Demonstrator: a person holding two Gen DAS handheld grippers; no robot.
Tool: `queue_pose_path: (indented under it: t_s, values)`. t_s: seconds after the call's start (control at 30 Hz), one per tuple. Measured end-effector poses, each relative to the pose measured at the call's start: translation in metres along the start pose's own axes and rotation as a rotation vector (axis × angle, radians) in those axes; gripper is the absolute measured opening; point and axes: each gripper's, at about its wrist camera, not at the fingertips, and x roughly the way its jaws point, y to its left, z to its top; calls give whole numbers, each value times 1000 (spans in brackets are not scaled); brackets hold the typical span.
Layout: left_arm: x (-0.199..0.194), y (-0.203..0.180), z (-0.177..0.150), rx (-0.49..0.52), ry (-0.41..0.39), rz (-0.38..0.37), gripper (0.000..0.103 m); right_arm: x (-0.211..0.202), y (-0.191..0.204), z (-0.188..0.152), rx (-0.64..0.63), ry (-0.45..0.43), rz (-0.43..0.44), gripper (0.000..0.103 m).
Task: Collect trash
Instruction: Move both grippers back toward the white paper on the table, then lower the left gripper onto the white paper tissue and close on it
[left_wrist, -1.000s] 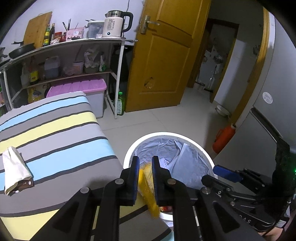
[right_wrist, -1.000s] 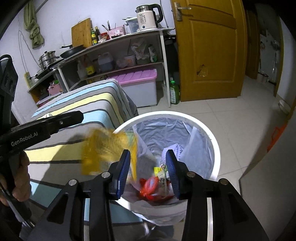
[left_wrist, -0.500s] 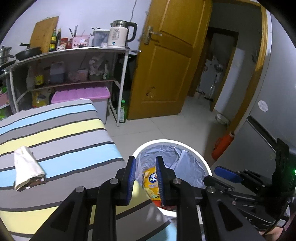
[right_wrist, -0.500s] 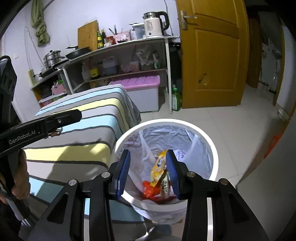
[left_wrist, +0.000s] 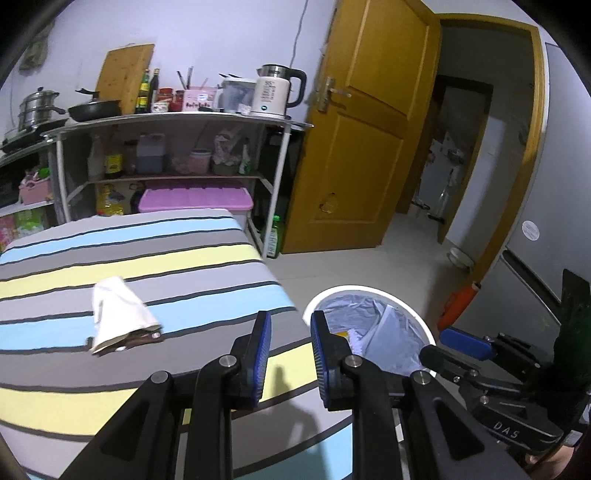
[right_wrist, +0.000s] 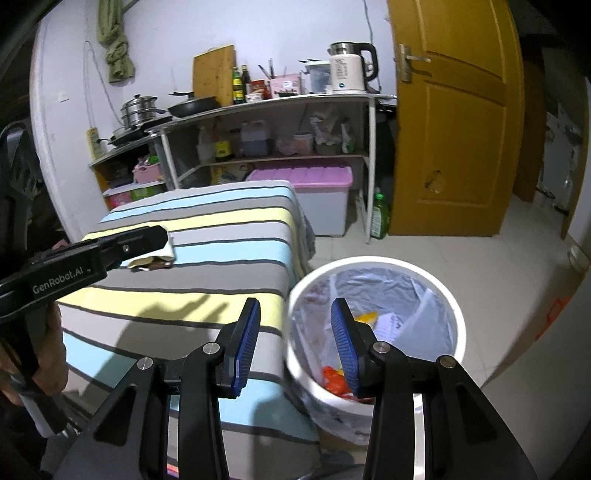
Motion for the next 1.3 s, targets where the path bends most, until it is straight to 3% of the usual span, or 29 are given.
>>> queue_pose_path:
  t_s: [0.47, 1.03, 1.3]
  values:
    - [-46, 41, -17, -35, -38, 92, 22, 2, 40, 4, -51, -7, 81, 41]
    - [-65, 106, -26, -107, -38, 216, 22, 28, 82, 12, -109, 17, 169, 41]
    - [-55, 131, -25, -143, -22, 237, 35, 41, 93, 19, -128, 27, 184, 41]
